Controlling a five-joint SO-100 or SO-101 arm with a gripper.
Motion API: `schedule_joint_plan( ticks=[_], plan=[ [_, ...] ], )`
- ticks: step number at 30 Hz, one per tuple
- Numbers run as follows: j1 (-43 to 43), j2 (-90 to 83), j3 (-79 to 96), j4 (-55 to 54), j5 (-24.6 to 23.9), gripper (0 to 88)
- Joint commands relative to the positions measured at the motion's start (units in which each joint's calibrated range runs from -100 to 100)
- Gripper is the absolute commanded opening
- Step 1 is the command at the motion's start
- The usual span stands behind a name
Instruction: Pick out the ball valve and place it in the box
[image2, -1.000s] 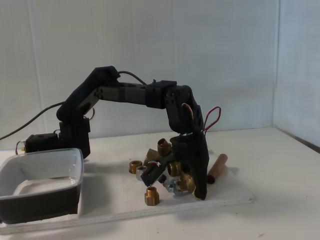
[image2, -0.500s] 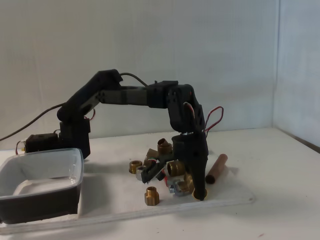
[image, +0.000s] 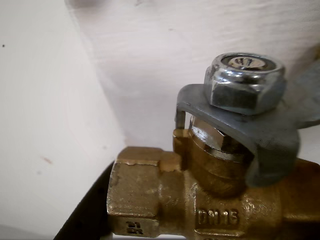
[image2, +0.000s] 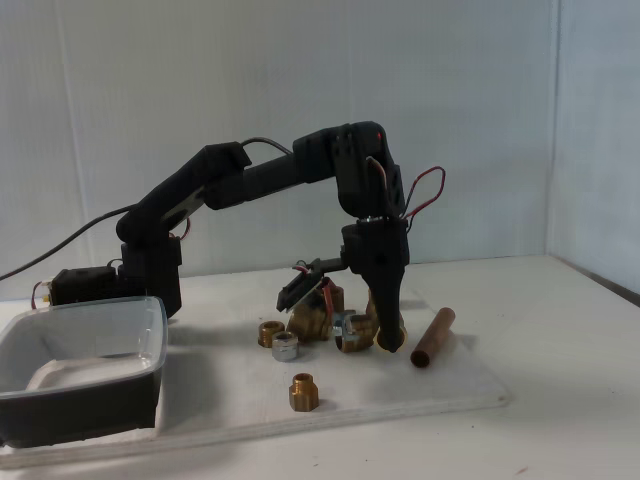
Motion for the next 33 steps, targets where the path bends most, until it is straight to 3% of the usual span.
schedule_joint_plan(
  ticks=[1,16,28,33],
  plan=[
    [-0.1,-2.2,-5.2,0.8,-1.5,24.6],
    [0.2,-9.8,-1.8,0.9,-7.8,24.6],
    [0.4,-35.6,30.1,0.9,-7.2,24.6],
    [1.6,-47.7,43.5,0.9,-4.1,24.6]
  ],
)
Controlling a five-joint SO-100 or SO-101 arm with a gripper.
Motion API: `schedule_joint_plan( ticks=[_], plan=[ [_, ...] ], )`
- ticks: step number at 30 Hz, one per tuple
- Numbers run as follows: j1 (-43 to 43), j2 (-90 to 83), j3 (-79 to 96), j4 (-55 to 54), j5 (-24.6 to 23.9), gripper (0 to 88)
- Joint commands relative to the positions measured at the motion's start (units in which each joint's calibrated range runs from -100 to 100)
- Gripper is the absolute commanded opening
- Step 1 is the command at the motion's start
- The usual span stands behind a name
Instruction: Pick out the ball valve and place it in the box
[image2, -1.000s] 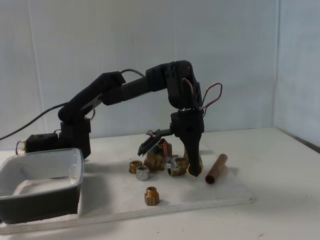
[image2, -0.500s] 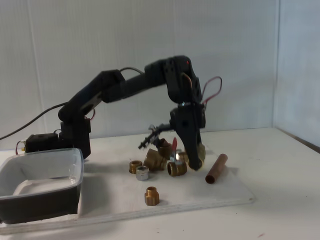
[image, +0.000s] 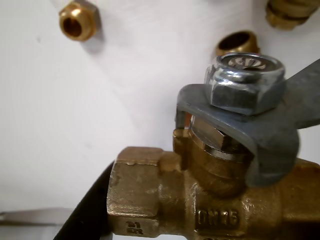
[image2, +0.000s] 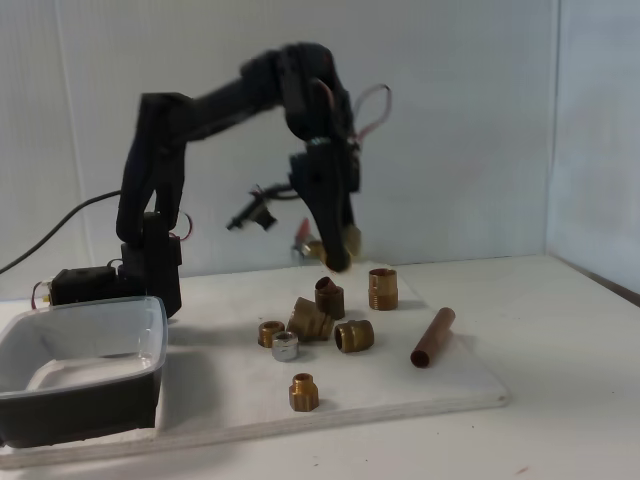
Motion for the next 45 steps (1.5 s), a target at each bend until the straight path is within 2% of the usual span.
schedule_joint_plan(
  ticks=[1,8,12,18,29,40,45],
  plan=[
    [2.0,-15.5,9.4,0.8,3.5,24.6],
    [6.4,-28.6,24.0,0.5,11.0,24.6],
    [7.1,-31.7,26.9,0.3,11.5,24.6],
    [8.4,-31.8,27.1,0.0,12.4,24.6],
    [19.6,-31.7,27.3,-2.4,24.9,24.6],
    [24.0,-25.4,25.9,-6.4,28.2,24.6],
    [28.2,-24.7,26.0,-5.7,33.1,24.6]
  ],
)
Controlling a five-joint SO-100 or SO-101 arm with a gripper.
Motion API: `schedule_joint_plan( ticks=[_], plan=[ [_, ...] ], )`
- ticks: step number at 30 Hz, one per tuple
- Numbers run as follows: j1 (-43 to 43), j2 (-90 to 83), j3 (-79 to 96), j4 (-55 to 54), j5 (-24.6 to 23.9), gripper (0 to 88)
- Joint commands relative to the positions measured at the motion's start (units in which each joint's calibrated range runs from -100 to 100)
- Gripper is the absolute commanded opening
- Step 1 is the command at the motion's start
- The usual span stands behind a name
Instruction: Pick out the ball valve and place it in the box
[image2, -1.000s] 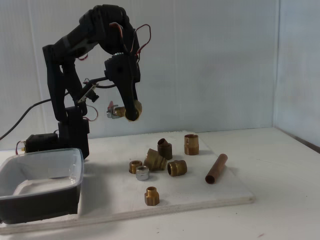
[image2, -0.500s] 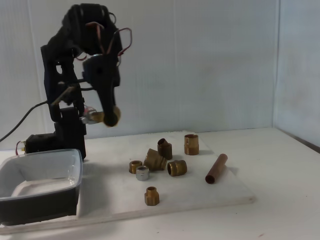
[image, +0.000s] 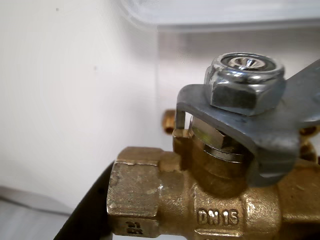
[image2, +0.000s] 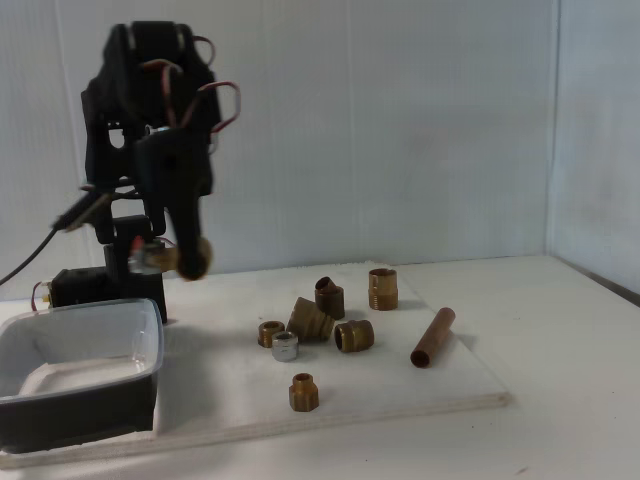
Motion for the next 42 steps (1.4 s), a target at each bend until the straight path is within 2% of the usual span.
schedule_joint_plan(
  ticks=[1,16,28,42],
  plan=[
    [4.2,-0.7,-1.5,-0.1,4.0,24.6],
    [9.5,-0.7,-1.2,5.8,4.0,24.6],
    [13.4,-0.2,-0.3,5.8,4.0,24.6],
    [14.9,-0.7,12.7,-4.0,4.0,24.6]
  ],
)
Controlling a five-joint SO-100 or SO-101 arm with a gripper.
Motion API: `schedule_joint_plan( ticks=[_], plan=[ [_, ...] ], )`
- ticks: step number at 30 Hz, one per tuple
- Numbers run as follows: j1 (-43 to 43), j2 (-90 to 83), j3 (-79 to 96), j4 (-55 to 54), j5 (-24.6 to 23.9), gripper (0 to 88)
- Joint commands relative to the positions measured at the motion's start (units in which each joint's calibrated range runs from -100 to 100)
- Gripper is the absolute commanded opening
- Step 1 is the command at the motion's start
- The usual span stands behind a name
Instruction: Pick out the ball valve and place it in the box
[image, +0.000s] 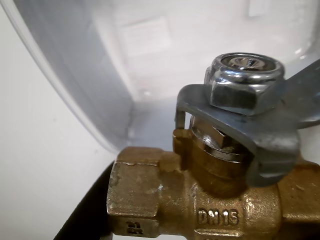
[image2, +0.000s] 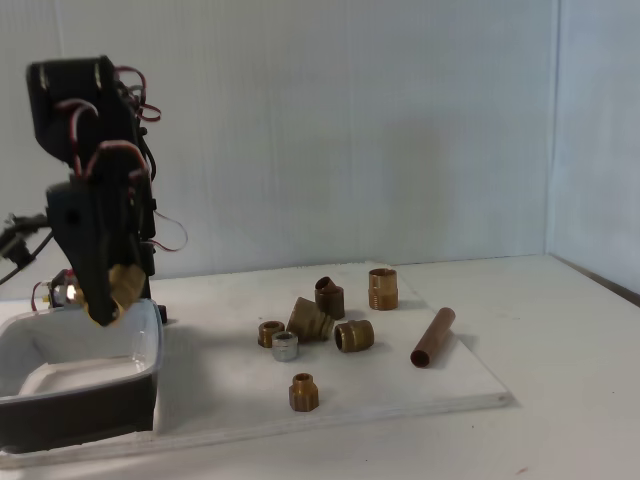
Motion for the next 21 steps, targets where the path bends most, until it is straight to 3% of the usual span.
schedule_joint_plan(
  ticks=[1,8,21],
  plan=[
    [0.3,-0.7,3.0,-4.7,0.4,24.6],
    [1.9,-0.8,10.6,-13.2,0.4,24.6],
    [6.6,-0.3,11.9,-13.0,0.4,24.6]
  ],
)
